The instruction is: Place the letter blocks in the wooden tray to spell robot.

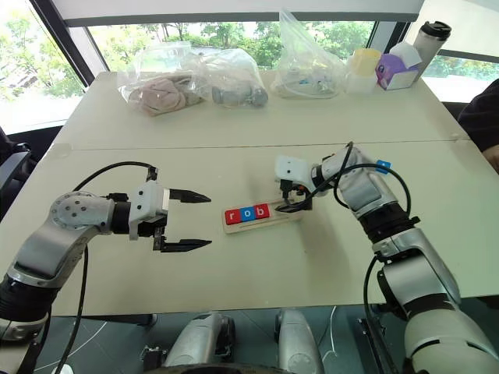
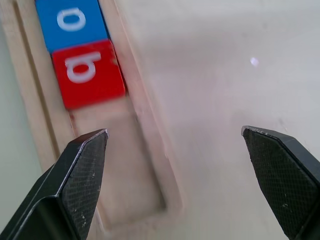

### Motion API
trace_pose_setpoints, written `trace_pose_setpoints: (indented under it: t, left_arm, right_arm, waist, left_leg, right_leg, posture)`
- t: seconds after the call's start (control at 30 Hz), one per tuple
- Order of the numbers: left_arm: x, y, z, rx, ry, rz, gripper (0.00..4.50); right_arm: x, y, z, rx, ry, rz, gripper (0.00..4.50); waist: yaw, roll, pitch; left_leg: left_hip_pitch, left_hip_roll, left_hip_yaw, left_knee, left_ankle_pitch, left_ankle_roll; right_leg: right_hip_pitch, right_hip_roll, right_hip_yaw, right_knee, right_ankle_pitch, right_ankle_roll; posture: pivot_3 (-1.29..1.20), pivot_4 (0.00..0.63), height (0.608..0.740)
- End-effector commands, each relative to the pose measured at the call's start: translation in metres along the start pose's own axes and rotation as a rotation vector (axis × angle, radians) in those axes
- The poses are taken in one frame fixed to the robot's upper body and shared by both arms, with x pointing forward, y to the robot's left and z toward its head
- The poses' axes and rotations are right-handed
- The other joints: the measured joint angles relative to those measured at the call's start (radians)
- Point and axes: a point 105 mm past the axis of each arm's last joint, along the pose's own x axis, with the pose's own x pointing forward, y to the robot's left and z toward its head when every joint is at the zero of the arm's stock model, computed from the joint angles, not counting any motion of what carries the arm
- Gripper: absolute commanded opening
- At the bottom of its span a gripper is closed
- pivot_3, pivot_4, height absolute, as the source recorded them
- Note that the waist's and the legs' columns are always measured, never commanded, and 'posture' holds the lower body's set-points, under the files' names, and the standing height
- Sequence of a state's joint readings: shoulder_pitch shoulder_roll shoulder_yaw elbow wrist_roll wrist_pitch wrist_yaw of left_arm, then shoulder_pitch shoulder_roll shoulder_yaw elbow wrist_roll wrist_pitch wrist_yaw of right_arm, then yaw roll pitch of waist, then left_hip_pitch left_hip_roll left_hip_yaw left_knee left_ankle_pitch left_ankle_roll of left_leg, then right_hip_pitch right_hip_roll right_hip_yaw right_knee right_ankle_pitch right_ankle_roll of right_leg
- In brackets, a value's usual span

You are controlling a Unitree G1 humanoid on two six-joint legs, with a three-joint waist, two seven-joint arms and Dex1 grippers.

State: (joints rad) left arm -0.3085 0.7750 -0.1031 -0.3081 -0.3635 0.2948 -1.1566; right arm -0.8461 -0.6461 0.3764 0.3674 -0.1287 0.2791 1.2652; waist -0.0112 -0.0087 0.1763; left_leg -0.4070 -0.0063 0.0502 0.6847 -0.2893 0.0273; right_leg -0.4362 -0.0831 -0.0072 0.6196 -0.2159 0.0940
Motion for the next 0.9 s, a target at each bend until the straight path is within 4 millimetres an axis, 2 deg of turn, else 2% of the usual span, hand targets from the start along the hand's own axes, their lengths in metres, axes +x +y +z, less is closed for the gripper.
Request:
trace_pose_setpoints:
  t: [0.03,0.17,0.27,0.37,0.5,0.57,0.67,0.9]
  left_arm:
    - [-0.005,0.005,0.009,0.034,-0.018,0.013,4.5]
    - [-0.005,0.009,0.009,0.035,-0.02,0.019,4.5]
    - [-0.005,0.012,0.01,0.035,-0.027,0.021,4.5]
    - [-0.004,0.015,0.011,0.036,-0.036,0.02,4.5]
    - [-0.001,0.016,0.013,0.043,-0.047,0.01,4.5]
    - [-0.001,0.016,0.014,0.044,-0.049,0.009,4.5]
    - [0.0,0.012,0.013,0.043,-0.049,0.004,4.5]
    - [0.0,0.01,0.012,0.043,-0.047,0.003,4.5]
  right_arm:
    - [-0.035,-0.016,0.03,-0.031,-0.102,-0.089,4.4]
    - [-0.055,-0.025,0.036,0.054,-0.146,-0.186,4.4]
    - [-0.066,-0.039,0.029,0.156,-0.149,-0.291,4.4]
    - [-0.072,-0.055,0.007,0.274,-0.095,-0.398,4.4]
    - [-0.089,-0.095,-0.04,0.506,0.033,-0.75,4.4]
    - [-0.093,-0.104,-0.048,0.595,0.025,-0.85,4.4]
    - [-0.085,-0.105,-0.053,0.813,-0.035,-0.956,4.4]
    - [-0.055,-0.088,-0.063,1.145,-0.079,-1.043,4.4]
  waist:
    - [-0.001,0.0,0.0]
    - [-0.003,0.0,0.0]
    - [-0.001,0.0,0.0]
    - [0.0,0.0,0.0]
    - [-0.002,0.0,0.0]
    - [-0.003,0.0,0.0]
    - [-0.009,0.0,0.0]
    - [-0.006,0.0,0.0]
  left_leg:
    - [0.0,0.0,0.0,0.0,0.0,0.0]
    - [0.0,0.001,0.0,0.0,0.0,0.0]
    - [0.001,0.001,0.0,0.0,0.0,0.0]
    - [0.001,0.0,0.0,0.0,0.0,-0.001]
    - [0.001,0.0,0.001,0.0,0.001,-0.001]
    - [0.0,0.0,0.001,0.0,0.001,-0.002]
    - [-0.001,0.0,0.001,-0.002,0.002,-0.004]
    - [0.0,0.001,0.0,-0.002,0.004,-0.006]
  right_leg:
    - [0.0,0.0,0.0,0.0,0.0,0.0]
    - [0.0,0.0,0.0,0.001,0.0,0.0]
    - [0.0,0.0,0.0,0.002,0.0,0.0]
    - [0.0,0.0,0.0,0.002,0.0,0.0]
    - [0.0,0.0,0.0,0.001,0.0,0.0]
    - [0.0,0.0,0.001,0.001,-0.001,-0.001]
    - [-0.002,0.0,0.001,0.002,0.0,0.0]
    - [-0.005,0.0,0.002,0.009,0.0,0.0]
  posture:
    - [0.0,0.15,0.74]
    - [0.0,0.15,0.74]
    - [0.0,0.15,0.74]
    - [0.0,0.15,0.74]
    - [0.0,0.15,0.74]
    - [0.0,0.15,0.74]
    - [0.0,0.15,0.74]
    - [0.0,0.15,0.74]
